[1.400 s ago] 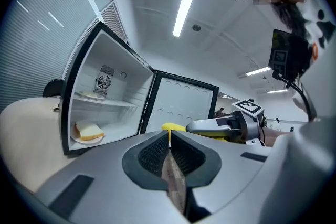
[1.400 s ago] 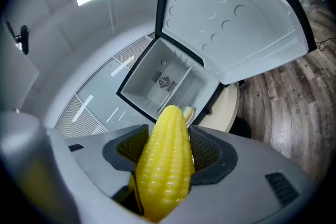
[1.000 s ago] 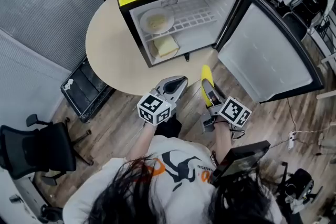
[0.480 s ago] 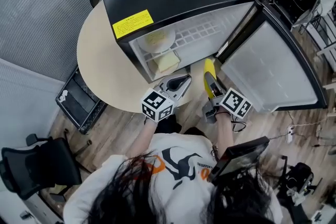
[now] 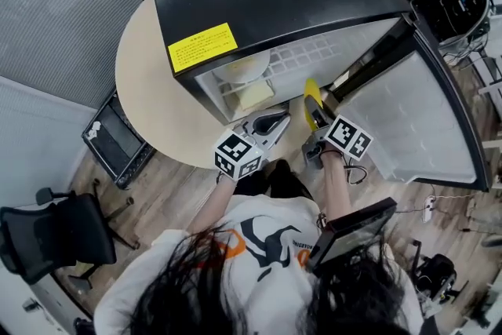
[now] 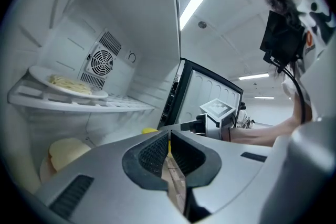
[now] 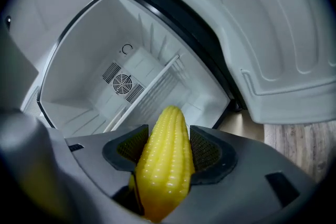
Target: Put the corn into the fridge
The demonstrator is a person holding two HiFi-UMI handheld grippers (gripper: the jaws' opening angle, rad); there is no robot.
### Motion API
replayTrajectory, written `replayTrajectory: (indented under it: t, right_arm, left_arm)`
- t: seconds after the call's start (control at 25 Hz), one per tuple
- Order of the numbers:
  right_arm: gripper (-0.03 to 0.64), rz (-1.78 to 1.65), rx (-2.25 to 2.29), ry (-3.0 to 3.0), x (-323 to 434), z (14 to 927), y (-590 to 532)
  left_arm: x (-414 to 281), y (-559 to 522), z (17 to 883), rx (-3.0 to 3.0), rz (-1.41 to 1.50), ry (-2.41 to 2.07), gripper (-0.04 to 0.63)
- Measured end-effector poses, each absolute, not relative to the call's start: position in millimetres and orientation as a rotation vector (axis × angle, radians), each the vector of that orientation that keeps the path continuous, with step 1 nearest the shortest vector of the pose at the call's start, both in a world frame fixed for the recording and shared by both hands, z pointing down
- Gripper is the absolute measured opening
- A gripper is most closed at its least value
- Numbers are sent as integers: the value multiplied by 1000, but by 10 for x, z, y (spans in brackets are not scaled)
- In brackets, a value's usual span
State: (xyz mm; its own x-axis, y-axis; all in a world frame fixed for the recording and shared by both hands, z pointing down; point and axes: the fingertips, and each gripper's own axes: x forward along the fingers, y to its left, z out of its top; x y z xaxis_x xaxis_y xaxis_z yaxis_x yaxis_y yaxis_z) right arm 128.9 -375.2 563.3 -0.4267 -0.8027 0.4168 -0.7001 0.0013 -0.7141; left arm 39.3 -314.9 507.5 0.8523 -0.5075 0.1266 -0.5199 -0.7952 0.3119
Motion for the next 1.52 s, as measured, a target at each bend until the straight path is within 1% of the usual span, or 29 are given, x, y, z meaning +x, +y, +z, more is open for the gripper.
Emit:
replayTrajectory:
  t: [0.32, 0.44, 0.64, 0.88, 1.52]
  right_arm:
    - [256, -1400, -1679, 2360, 1236, 5991, -4264]
    - [256, -1342, -1698, 2528, 1179, 6092, -4419]
    - [256, -1176, -1759, 2799, 1109, 6255, -4588]
    - [256, -777, -1767, 3228, 944, 6452, -4668]
    - [256, -445, -1673, 3406, 712, 6546, -5107]
  left_arm:
    - [389, -3410, 5059, 2637, 25, -932, 12]
    - [419, -3459, 5059, 2623, 28, -980, 12]
    - [417, -3524, 5076, 2593, 35, -1049, 12]
    - [347, -3552, 5120, 2548, 41, -1140, 12]
    - [220, -3465, 5188, 2498, 74, -1236, 12]
